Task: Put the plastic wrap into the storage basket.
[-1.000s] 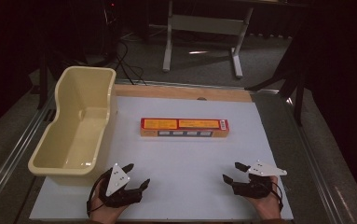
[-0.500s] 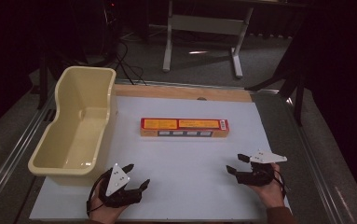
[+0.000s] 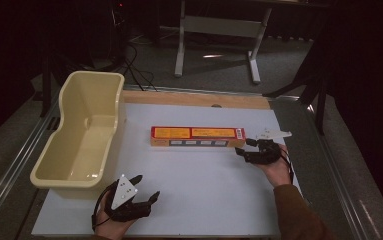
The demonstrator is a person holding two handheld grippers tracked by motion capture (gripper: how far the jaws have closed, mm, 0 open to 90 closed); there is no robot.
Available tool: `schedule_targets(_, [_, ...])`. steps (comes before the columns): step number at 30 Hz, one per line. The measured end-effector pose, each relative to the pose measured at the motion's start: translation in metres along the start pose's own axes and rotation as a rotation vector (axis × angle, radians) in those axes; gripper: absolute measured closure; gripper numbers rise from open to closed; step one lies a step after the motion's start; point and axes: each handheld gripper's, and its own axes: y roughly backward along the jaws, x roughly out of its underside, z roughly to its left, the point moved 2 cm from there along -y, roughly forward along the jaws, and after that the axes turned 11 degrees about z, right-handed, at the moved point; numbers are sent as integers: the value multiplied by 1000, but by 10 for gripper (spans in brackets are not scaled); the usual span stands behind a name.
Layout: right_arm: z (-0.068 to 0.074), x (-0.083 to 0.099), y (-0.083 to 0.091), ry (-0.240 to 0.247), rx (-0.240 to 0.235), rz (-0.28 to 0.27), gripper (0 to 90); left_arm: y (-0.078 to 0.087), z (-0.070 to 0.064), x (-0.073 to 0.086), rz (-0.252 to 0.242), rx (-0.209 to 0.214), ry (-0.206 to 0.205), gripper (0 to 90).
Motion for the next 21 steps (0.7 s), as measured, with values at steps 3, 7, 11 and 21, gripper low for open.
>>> schedule_targets(3, [-15,-11,-6,-47,9,-12,525,-1,0,0,1,4,1,259])
schedule_targets(7, [-32,-24,-17,-110,38,-7,713,-2,-1,-1,3,10,-2,260])
schedule_targets(11, [-44,-36,-31,-168,102,27,897,-6,-3,-1,11,15,-8,260])
schedule_targets(21, [-54,-59,-64,-198,206,143,898,-5,-4,-2,-4,25,-10,264])
